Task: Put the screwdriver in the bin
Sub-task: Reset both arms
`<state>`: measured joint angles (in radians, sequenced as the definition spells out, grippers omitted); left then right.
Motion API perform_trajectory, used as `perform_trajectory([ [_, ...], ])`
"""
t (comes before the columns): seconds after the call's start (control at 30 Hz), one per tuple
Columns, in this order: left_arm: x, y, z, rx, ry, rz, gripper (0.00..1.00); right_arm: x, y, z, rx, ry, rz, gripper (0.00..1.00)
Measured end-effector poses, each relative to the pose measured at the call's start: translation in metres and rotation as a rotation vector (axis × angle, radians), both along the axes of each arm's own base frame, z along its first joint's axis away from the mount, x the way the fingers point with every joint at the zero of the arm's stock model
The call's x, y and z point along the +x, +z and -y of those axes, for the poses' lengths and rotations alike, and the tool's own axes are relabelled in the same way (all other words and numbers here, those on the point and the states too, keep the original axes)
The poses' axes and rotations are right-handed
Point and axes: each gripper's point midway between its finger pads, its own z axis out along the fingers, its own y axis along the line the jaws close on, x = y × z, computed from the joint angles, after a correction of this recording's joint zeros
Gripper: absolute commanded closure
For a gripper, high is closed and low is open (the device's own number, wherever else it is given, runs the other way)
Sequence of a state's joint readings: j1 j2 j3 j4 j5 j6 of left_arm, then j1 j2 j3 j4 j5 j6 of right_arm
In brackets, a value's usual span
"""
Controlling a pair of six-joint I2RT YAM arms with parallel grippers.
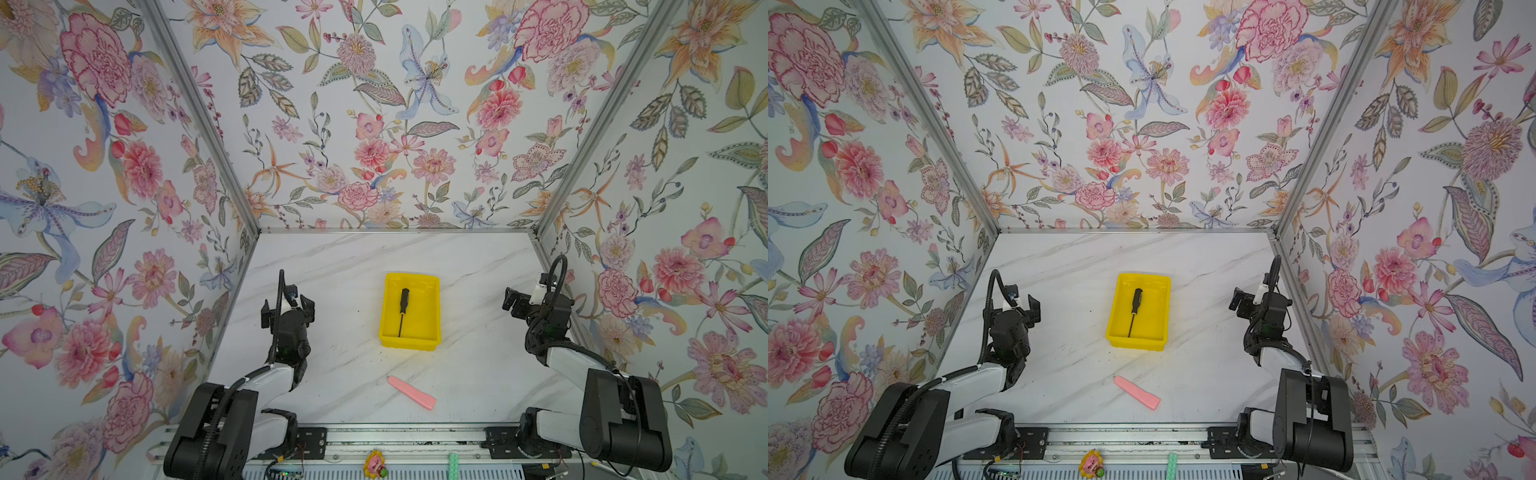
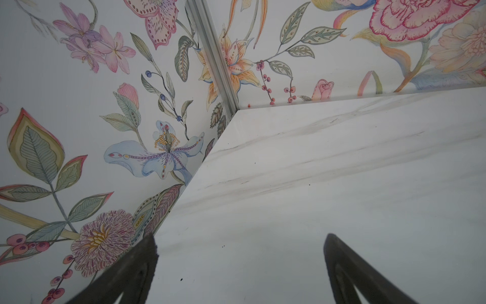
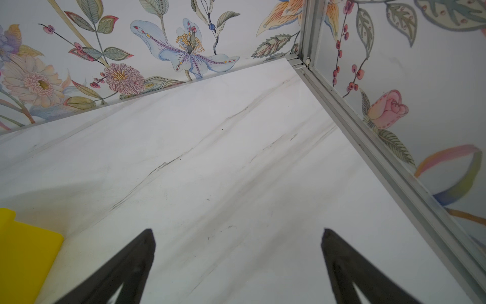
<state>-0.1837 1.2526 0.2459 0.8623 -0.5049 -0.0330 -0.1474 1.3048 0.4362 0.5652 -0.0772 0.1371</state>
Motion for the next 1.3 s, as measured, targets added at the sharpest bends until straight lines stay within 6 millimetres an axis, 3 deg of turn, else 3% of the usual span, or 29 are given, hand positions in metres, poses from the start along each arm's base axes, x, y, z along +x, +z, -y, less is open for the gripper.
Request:
perform_trajectory([
  [0.33, 0.022, -0.01, 0.005, 0.002, -0.044, 0.001, 0.01, 0.012, -0.017, -0.005, 0.015, 0.038, -0.014, 0.01],
  [0.5, 0.04, -0.012, 0.011, 0.002, -0.087, 0.012, 0.01, 0.015, -0.007, -0.006, 0.008, 0.045, 0.042, 0.01],
  [0.73, 0.046, -0.008, 0.01, -0.024, -0.155, 0.041, 0.01, 0.013, -0.026, -0.013, 0.02, 0.086, 0.023, 0.01],
  [0.87, 0.045, -0.007, 0.014, -0.036, -0.206, 0.054, 0.01, 0.014, -0.027, -0.023, 0.013, 0.139, 0.024, 0.01],
  [1.07, 0.043, -0.006, 0.017, -0.048, -0.245, 0.076, 0.01, 0.024, -0.026, -0.054, -0.036, 0.256, 0.024, 0.01],
  [1.3, 0.038, -0.011, 0.02, -0.055, -0.263, 0.077, 0.01, 0.019, -0.025, -0.056, -0.081, 0.256, 0.053, 0.01],
])
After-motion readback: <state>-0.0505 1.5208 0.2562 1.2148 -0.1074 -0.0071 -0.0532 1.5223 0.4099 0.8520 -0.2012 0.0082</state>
